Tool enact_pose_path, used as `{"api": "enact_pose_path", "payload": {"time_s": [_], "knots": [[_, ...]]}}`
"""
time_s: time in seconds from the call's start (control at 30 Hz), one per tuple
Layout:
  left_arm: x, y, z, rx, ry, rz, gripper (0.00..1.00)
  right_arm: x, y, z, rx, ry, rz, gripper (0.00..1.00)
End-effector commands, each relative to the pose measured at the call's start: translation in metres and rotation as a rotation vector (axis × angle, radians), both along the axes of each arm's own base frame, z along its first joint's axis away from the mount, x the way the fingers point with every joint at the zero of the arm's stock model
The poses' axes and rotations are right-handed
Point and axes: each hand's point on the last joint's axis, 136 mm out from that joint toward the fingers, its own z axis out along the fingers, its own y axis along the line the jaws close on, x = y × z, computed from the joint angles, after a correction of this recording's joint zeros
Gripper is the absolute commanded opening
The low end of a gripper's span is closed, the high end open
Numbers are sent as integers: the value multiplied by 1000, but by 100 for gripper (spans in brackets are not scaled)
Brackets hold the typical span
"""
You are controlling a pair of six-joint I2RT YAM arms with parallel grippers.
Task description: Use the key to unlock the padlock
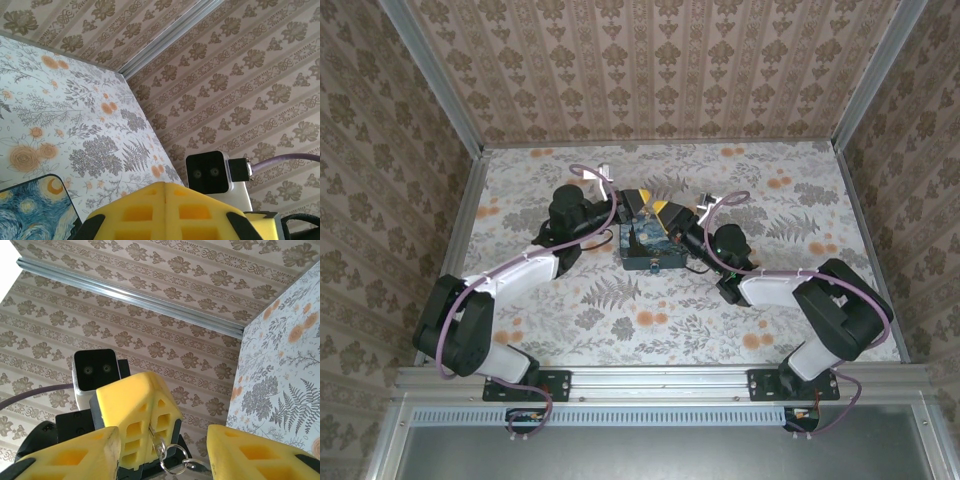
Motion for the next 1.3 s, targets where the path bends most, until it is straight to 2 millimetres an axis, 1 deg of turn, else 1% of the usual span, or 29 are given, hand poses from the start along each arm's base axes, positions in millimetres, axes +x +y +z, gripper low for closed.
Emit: {"api": "enact_pose_path", "payload": {"time_s": [0.0,0.1,0.43,0.97,1.27], "knots": [[-3,1,12,-54,-24,13,0,1,1,22,55,-62,9,47],[-2,0,11,-67,-12,17,0,2,4,23,57,-65,17,45],[-3,-2,9,-76,-3,16,0,5,14,23,58,-73,42,41],[-3,-4,6,-71,3,22,0,3,22,22,58,-72,62,34],[-1,-4,2,-59,10,29,0,0,25,19,54,-67,71,33]]}}
